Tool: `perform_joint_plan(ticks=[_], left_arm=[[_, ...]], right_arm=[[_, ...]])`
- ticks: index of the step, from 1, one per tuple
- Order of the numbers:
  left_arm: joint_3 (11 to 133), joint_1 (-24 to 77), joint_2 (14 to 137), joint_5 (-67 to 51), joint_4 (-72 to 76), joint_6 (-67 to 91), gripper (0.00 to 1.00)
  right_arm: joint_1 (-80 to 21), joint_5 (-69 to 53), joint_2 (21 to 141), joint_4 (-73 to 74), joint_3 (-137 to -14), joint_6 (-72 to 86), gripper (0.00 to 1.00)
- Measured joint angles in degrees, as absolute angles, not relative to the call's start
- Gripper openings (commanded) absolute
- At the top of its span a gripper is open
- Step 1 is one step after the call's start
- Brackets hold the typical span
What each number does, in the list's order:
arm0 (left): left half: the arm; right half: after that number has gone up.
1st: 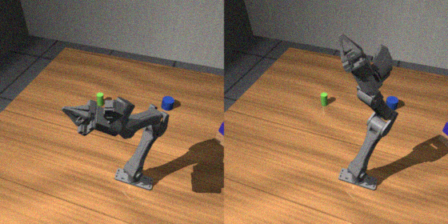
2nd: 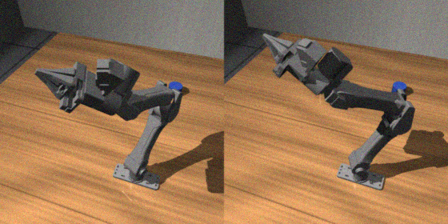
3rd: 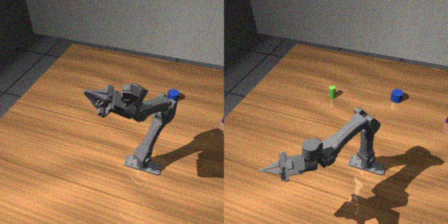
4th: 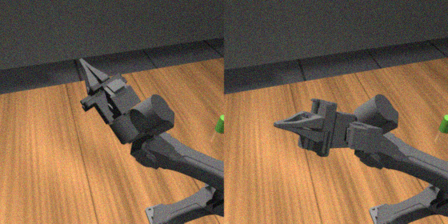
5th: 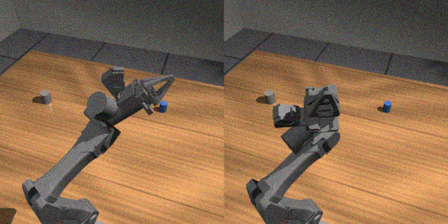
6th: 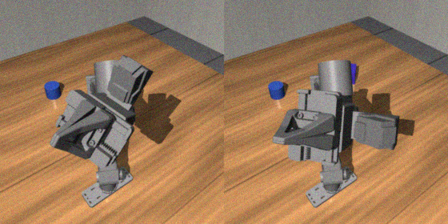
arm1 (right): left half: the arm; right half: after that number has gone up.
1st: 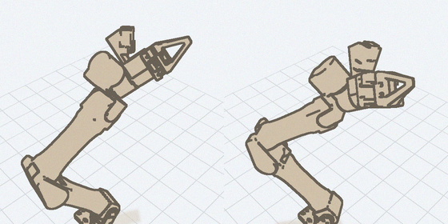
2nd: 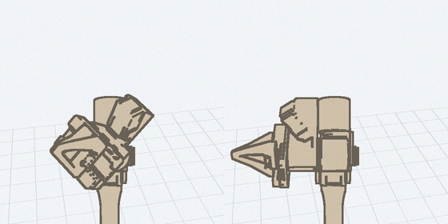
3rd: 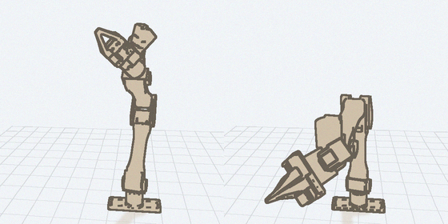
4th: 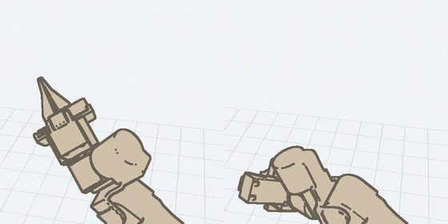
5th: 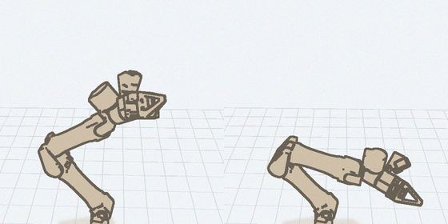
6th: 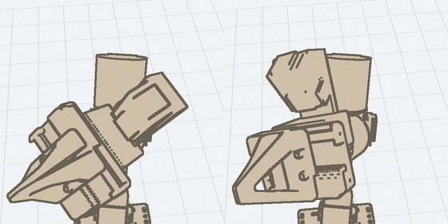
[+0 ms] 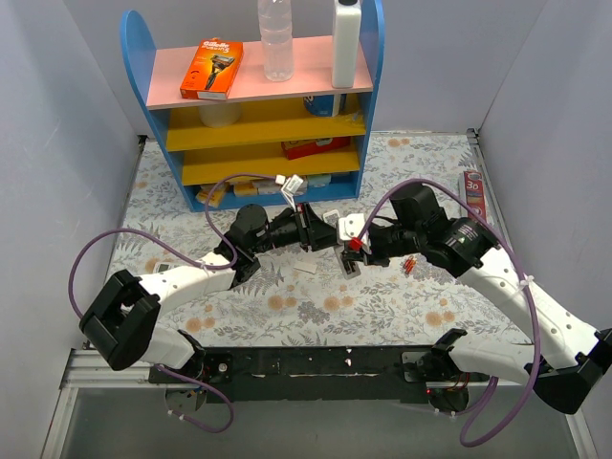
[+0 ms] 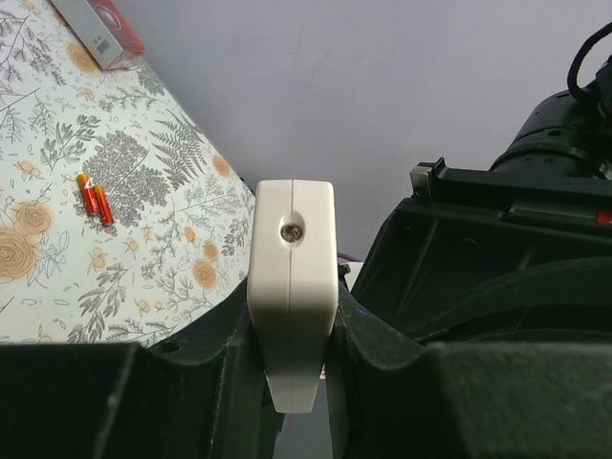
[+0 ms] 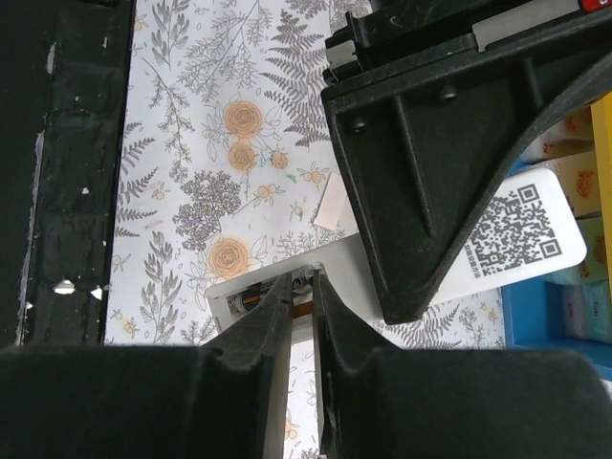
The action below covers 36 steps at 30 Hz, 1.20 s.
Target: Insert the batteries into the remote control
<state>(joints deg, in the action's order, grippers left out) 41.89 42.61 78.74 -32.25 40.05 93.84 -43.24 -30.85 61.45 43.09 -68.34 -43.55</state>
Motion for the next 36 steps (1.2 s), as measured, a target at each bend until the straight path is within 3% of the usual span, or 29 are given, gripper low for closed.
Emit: perform_joint_plan(ticks=[13, 19, 25, 31, 32, 33, 36], left_arm=[[42.06, 42.26, 80.14, -32.12, 38.83, 94.11, 0.0], [42.06, 42.24, 80.71, -31.79, 38.54, 93.43, 0.0], [40.16, 42.28, 80.01, -28.08, 39.46, 91.74, 0.0], [30.65, 42.24, 76.47, -19.84, 38.37, 89.91, 0.0], [29.02, 42.22, 75.85, -18.09, 37.41, 89.69, 0.0], [27.51, 42.15, 75.37, -16.43, 36.71, 89.47, 0.0], [23.46, 41.89, 74.08, -12.58, 35.46, 89.25, 0.0]], right_arm=[[-45.08, -25.98, 60.45, 41.41, -63.53, -43.64, 0.17], [-45.8, -24.21, 60.14, 41.01, -62.46, -41.98, 0.22], [-45.82, -22.7, 59.07, 40.07, -62.46, -36.82, 0.39], [-45.84, -21.32, 57.54, 37.08, -61.95, -26.81, 0.73], [-45.84, -20.95, 57.36, 36.67, -61.95, -24.93, 0.85], [-45.84, -20.51, 57.23, 36.21, -61.95, -22.7, 0.9], [-45.84, -16.36, 57.04, 35.51, -61.95, -15.75, 0.92]])
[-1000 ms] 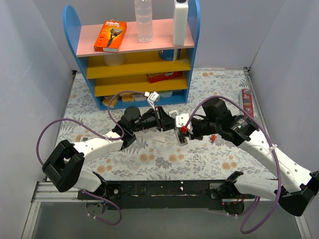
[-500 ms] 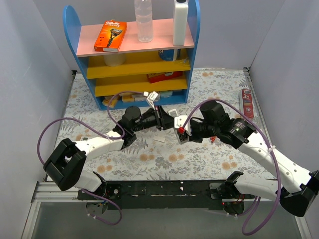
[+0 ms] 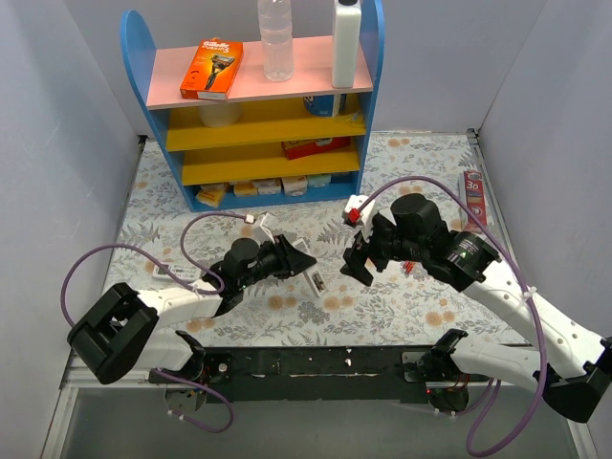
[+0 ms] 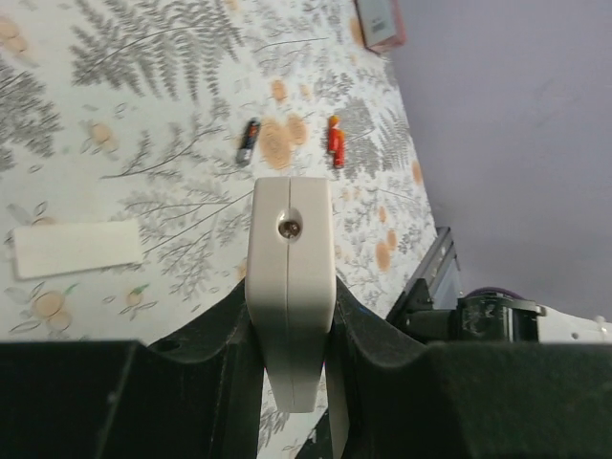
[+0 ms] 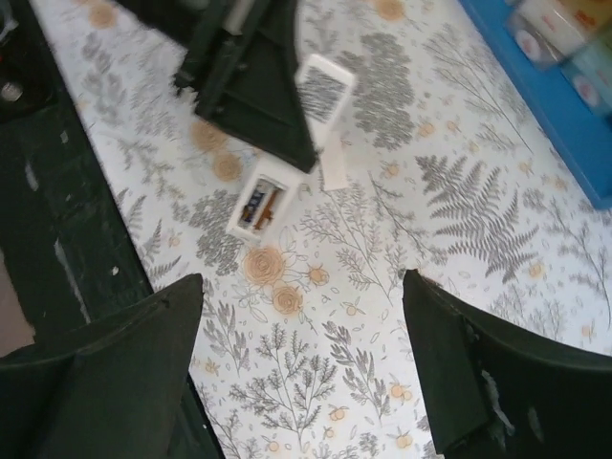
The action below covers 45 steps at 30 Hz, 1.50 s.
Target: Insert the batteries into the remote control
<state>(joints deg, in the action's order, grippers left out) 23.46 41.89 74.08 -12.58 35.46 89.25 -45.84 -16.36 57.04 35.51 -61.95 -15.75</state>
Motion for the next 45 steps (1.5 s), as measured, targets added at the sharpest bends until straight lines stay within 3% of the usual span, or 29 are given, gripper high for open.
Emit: perform_joint_plan(ticks=[10, 22, 34, 42, 45], left_arm=[[20.84, 41.52, 67.02, -9.41, 31.9, 88.16, 0.0], [18.68, 41.34, 55.05, -10.09, 24.69, 84.73, 0.0], [19.49, 40.99, 48.53, -11.38, 19.92, 80.93, 0.0], [19.49, 40.99, 46.96, -12.05, 19.42, 79.81, 0.0], [19.49, 40.99, 46.81, -12.08, 18.65, 79.2, 0.0]], right_arm=[[-45.76, 5.78, 57.65, 33.32, -53.56, 2.59, 0.94], [-39.18, 12.08, 75.4, 36.03, -54.46, 19.31, 0.94], [-39.18, 18.13, 88.73, 32.97, -58.04, 43.88, 0.79], [-40.03, 19.92, 95.24, 32.88, -60.1, 50.06, 0.55], [-40.27, 20.91, 96.38, 32.71, -60.31, 51.24, 0.52]])
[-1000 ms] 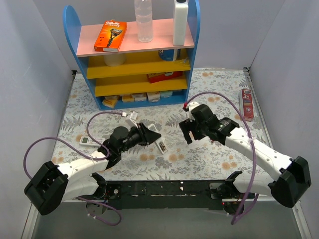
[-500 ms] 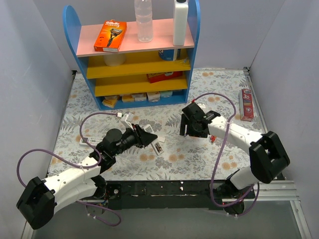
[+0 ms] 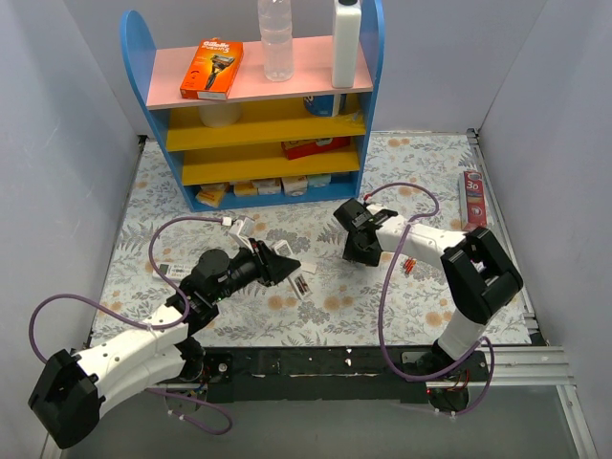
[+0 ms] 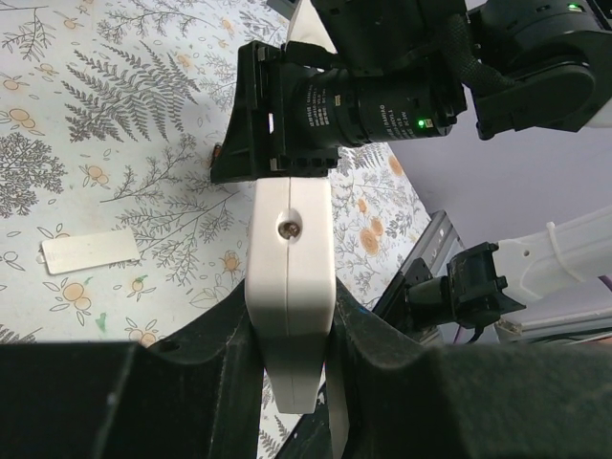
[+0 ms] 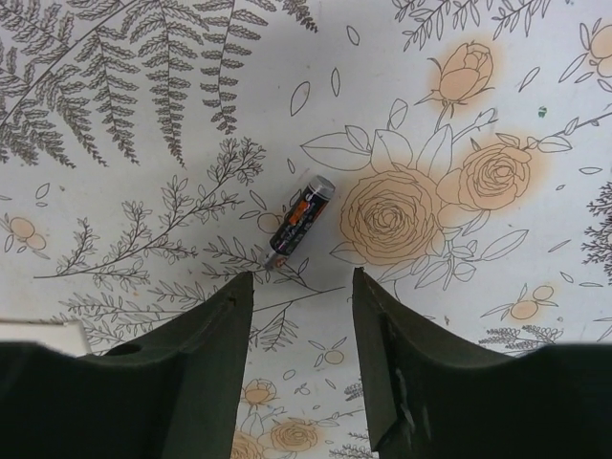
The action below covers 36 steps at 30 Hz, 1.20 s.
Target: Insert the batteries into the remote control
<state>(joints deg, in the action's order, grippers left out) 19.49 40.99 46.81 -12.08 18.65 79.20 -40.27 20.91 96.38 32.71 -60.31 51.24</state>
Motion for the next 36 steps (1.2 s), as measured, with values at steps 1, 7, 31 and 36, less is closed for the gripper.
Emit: perform_joint_plan(ticks=[1, 7, 31, 36], left_arm=[[19.49, 40.99, 46.65, -12.08, 18.33, 79.02, 0.0], [19.49, 40.99, 45.89, -12.03, 17.52, 78.39, 0.0], [19.59, 40.99, 49.82, -13.13, 17.54, 78.17, 0.0], [19.64, 40.97, 51.99, -13.78, 19.2, 78.41, 0.0]], right_arm=[[-40.25, 21.1, 96.77, 32.64, -60.34, 51.42, 0.52], [-40.25, 22.09, 99.29, 32.12, -60.69, 52.42, 0.5], [-40.6, 21.02, 92.18, 24.45, -51.51, 41.6, 0.21], [-41.34, 15.22, 88.4, 22.33, -47.64, 29.78, 0.33]])
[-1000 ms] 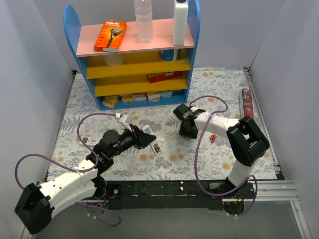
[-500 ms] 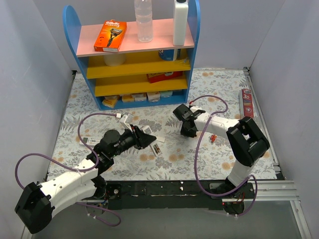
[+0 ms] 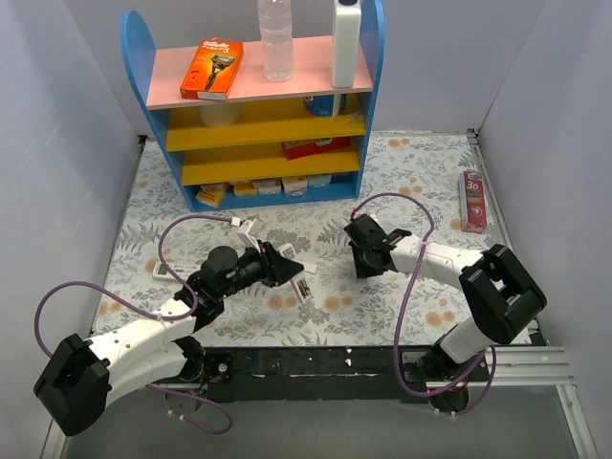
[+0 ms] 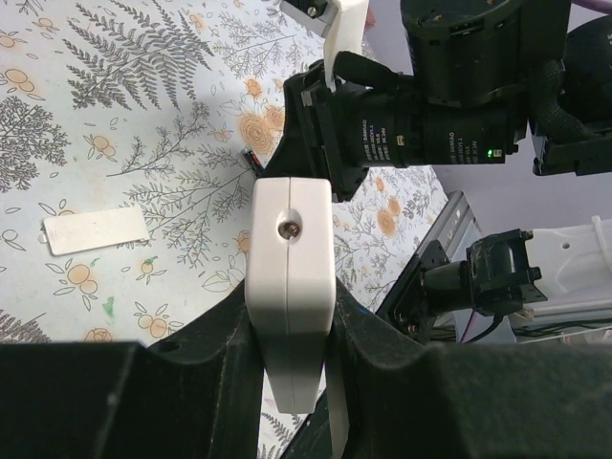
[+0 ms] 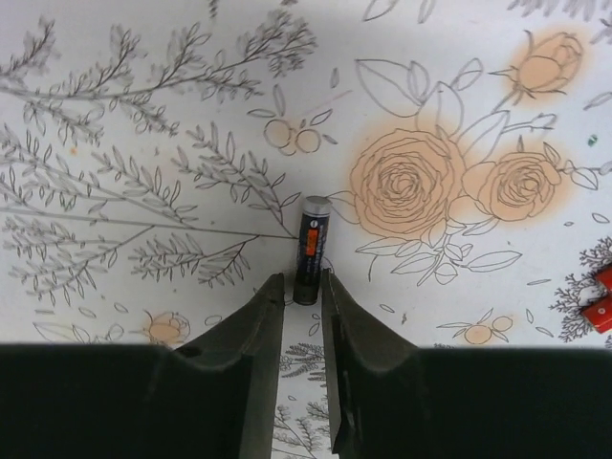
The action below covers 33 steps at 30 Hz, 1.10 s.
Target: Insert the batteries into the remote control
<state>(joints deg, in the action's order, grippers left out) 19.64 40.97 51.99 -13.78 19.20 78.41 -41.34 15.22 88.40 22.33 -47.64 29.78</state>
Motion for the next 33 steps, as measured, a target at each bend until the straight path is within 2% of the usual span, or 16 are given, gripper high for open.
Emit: perform_joint_plan(ticks=[1, 4, 9, 20, 21, 22, 24, 25, 29, 30, 33], left_arm=[[19.64, 40.95, 52.42, -13.93, 19.55, 78.52, 0.0], [19.64, 40.8, 53.56, -14.17, 20.67, 79.33, 0.0], [19.62, 40.21, 55.0, -14.26, 22.39, 80.95, 0.0], [18.87, 35.88, 56.9, -16.34, 26.04, 85.25, 0.0], [18.68, 35.51, 57.23, -16.69, 26.61, 85.6, 0.0], [18.46, 35.24, 57.52, -17.04, 27.2, 86.0, 0.0], [18.22, 34.89, 58.67, -17.85, 28.75, 86.72, 0.0], [18.2, 34.81, 59.42, -18.31, 29.58, 87.09, 0.0], [17.58, 34.61, 61.84, -19.9, 33.26, 88.49, 0.0], [17.47, 34.61, 62.35, -20.21, 33.95, 88.75, 0.0], [17.39, 34.61, 64.07, -20.86, 36.01, 89.32, 0.0]], right_arm=[[-41.39, 14.48, 88.2, 22.2, -47.46, 27.79, 0.4], [-41.5, 12.88, 88.23, 22.09, -47.46, 23.14, 0.47], [-41.65, 11.94, 88.25, 22.06, -47.48, 19.38, 0.48], [-41.93, 11.7, 88.38, 22.06, -47.57, 19.42, 0.31], [-41.98, 11.66, 88.36, 22.06, -47.57, 19.53, 0.29], [-42.0, 11.64, 88.31, 22.13, -47.57, 19.62, 0.21], [-42.02, 11.66, 88.18, 22.48, -47.55, 19.66, 0.2], [-42.02, 11.75, 88.05, 22.63, -47.48, 19.68, 0.13], [-42.02, 12.78, 86.89, 24.77, -46.94, 19.29, 0.11], [-42.02, 12.99, 86.61, 25.76, -46.89, 19.2, 0.06], [-42.11, 13.37, 84.99, 27.94, -46.37, 18.44, 0.02]])
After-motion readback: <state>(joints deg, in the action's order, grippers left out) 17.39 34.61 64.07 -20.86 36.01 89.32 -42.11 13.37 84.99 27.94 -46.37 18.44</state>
